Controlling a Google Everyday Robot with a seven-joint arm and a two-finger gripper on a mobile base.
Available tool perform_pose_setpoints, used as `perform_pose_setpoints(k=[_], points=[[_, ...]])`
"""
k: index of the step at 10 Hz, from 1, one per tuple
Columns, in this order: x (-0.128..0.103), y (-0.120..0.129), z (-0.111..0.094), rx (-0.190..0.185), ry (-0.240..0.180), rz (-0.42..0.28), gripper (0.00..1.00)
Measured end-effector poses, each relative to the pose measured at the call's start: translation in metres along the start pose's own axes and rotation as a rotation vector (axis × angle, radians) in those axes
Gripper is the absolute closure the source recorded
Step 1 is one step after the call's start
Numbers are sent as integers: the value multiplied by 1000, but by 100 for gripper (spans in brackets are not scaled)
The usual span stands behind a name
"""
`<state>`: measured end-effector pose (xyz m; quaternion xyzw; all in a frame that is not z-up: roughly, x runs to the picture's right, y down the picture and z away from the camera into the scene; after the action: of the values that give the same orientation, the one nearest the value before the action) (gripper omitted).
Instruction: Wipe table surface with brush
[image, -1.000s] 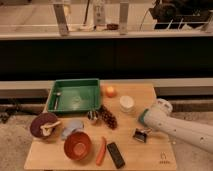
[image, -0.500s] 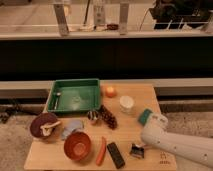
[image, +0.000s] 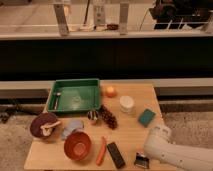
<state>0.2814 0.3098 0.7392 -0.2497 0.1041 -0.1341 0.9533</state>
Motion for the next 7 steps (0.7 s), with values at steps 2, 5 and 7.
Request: perform_pose_setpoints(k=[2, 5, 7], points=[[26, 8, -9, 12, 32, 44, 100], [49, -6, -10, 30, 52, 76, 100], [59, -34, -8, 58, 50, 84, 100]])
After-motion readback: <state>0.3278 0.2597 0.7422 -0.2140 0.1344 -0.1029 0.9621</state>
